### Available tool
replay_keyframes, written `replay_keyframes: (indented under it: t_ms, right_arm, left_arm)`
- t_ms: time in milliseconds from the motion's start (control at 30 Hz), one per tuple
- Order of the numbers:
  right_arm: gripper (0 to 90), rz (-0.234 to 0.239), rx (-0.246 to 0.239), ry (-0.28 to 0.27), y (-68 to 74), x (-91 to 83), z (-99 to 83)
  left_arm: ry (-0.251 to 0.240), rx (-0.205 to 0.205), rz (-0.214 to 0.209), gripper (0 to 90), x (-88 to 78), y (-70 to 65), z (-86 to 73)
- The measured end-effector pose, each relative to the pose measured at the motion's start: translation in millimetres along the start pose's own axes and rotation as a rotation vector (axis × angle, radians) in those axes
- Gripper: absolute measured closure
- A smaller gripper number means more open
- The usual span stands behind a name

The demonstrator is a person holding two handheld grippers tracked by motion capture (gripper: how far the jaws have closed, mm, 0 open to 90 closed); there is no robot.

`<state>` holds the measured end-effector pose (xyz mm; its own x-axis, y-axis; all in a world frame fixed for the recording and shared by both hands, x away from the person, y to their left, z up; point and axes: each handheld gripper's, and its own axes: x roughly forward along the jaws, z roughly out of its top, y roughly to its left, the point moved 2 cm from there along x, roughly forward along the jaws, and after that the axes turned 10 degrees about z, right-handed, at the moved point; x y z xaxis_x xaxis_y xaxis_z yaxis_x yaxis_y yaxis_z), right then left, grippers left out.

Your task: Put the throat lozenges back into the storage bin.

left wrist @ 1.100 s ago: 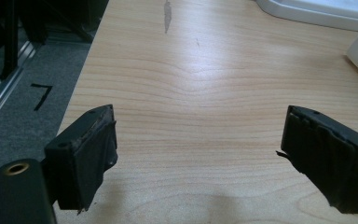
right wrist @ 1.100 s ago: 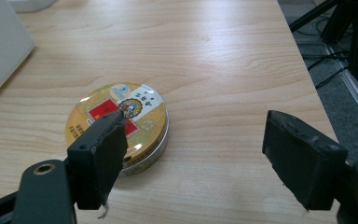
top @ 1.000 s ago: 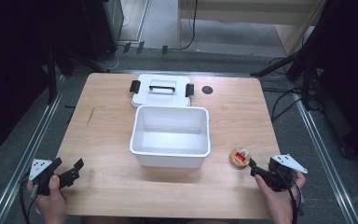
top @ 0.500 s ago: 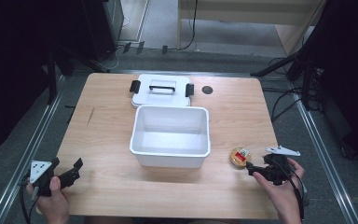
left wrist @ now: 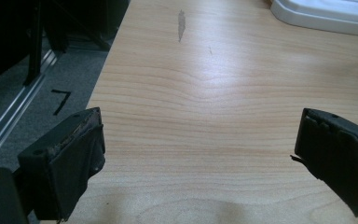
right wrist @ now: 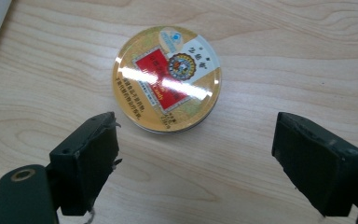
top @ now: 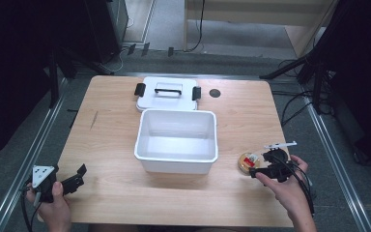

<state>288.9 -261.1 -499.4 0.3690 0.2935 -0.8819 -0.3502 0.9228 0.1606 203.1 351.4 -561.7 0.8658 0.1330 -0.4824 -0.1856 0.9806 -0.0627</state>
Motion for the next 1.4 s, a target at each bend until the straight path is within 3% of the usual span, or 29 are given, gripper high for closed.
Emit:
replay_keyframes:
  t_ms: [233, 467, 667, 1100, 1400]
  right_arm:
    - [13.5, -0.024, -0.033, 0.114, 7.8, 1.4, 11.4]
    - [13.2, -0.037, -0.056, 0.238, 12.2, 1.9, 27.9]
    - [11.0, -0.04, -0.047, 0.331, 15.9, 13.8, 38.5]
    - [11.9, -0.031, 0.023, 0.378, 15.9, 38.1, 58.3]
    - [11.9, -0.063, 0.067, 0.436, 14.4, 56.3, 62.0]
  left_arm:
    - [-0.01, 0.008, 0.007, 2.0, -0.9, -0.3, -0.2]
    - [-0.017, 0.015, 0.054, 0.0, -1.4, -1.4, -0.1]
    - [-0.018, -0.01, 0.027, 0.0, -1.3, 1.5, 0.0]
    - [0.003, 0.008, 0.023, 0.0, 0.7, -0.8, 0.4]
    - [0.013, 0.011, 0.014, 0.0, 1.4, -0.1, 0.7]
